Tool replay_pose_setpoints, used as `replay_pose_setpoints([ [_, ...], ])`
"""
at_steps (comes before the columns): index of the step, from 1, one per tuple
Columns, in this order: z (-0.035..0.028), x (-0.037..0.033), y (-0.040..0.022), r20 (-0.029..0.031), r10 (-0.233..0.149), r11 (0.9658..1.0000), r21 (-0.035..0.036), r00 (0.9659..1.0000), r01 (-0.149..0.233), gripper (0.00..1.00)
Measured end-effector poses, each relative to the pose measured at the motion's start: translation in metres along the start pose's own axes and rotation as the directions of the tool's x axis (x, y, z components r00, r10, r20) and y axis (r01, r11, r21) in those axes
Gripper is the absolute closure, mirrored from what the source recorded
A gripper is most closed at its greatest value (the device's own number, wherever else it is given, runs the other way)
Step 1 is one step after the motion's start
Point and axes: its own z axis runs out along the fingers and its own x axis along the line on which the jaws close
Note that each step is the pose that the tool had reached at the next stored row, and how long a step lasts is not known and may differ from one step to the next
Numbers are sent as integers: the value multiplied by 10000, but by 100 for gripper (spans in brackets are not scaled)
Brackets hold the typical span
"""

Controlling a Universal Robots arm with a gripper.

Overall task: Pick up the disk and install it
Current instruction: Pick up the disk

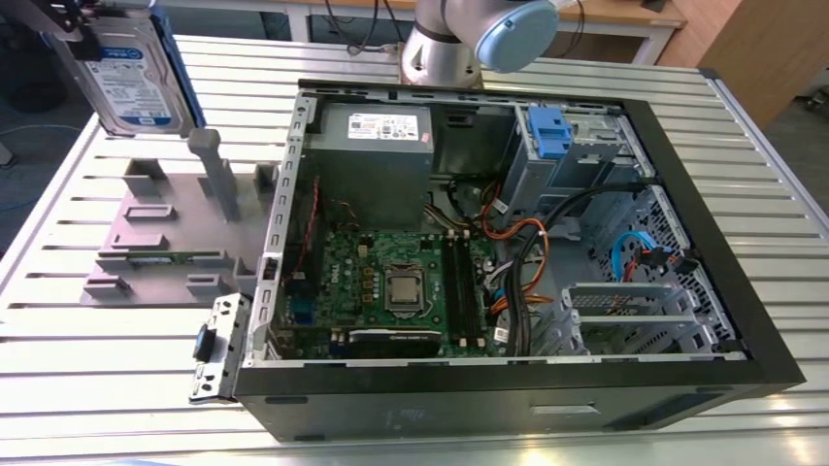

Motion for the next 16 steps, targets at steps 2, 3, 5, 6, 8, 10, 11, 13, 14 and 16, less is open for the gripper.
replay_pose_setpoints([
  [2, -8, 0, 0, 0, 0, 10000, 1, 10000, 0, 63],
  [3, -12, 0, 0, 1, 0, 10000, 1, 10000, 0, 63],
  [5, -20, -1, 1, 0, 0, 10000, 0, 10000, 0, 63],
  [6, -24, -1, 1, 0, -1, 10000, 0, 10000, 1, 63],
  [8, -32, -1, 1, 0, 0, 10000, 0, 10000, 0, 63],
  [10, -39, -2, 1, 0, 0, 10000, 0, 10000, 0, 63],
  [11, -42, -2, 1, 1, 0, 10000, 0, 10000, 0, 63],
  [13, -51, -2, 2, 0, 0, 10000, 0, 10000, 0, 63],
  [14, -55, -2, 2, 0, 0, 10000, 0, 10000, 0, 63],
  [16, -63, -3, 2, 0, 0, 10000, 0, 10000, 0, 63],
])
